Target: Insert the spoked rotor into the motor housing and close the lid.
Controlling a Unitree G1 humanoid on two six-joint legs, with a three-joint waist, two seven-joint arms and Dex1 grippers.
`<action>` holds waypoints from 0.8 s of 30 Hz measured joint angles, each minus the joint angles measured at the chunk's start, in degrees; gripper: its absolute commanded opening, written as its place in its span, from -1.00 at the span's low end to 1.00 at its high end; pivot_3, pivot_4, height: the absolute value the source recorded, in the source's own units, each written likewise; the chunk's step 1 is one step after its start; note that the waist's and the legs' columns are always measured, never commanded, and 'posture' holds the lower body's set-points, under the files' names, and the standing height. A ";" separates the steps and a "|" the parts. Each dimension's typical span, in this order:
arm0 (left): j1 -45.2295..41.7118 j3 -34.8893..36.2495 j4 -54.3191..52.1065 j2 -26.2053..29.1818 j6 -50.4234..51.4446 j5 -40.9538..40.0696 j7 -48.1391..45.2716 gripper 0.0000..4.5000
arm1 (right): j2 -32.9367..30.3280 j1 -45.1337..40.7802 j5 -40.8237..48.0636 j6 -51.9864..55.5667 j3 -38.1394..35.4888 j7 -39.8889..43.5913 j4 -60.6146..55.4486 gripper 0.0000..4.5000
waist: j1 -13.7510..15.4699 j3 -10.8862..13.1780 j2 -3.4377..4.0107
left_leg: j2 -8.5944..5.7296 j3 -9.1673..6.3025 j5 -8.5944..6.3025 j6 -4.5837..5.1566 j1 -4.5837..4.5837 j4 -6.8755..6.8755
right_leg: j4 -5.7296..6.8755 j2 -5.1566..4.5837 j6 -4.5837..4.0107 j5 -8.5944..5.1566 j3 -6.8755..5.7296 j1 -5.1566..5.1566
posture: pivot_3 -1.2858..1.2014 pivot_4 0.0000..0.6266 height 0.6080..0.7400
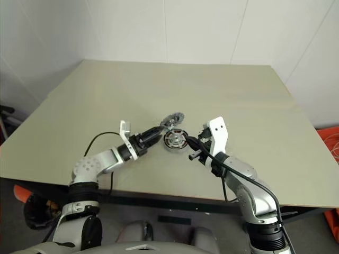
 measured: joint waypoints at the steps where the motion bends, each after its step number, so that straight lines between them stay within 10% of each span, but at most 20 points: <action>1: 0.35 0.20 -1.05 0.31 0.30 -0.46 0.26 0.65 | 0.03 -0.02 -0.01 -0.05 0.01 0.00 0.00 -1.00 | 0.00 0.00 0.00 | 0.00 0.00 0.00 0.00 0.00 0.00 | 0.00 0.00 0.00 0.00 0.00 0.00 | 0.03 -1.00 1.00; 11: 7.66 -13.11 -16.20 4.60 -15.05 9.90 -9.48 0.65 | 1.78 -2.24 -3.30 -3.53 1.33 -2.42 4.09 -1.00 | -0.02 0.01 0.00 | 0.01 0.00 0.01 -0.02 0.00 -0.04 | -0.03 0.00 0.38 -0.21 0.01 -0.01 | 0.03 -1.00 1.00; 24: 10.67 -23.93 -14.76 7.30 -45.54 30.18 -17.85 -0.99 | 6.59 -7.05 -9.42 -8.47 6.29 -4.75 15.28 -1.00 | -0.38 0.01 0.01 | 0.01 0.01 0.03 -0.06 -0.03 -0.11 | -0.03 0.01 0.05 -0.02 0.01 -0.08 | 0.03 -1.00 1.00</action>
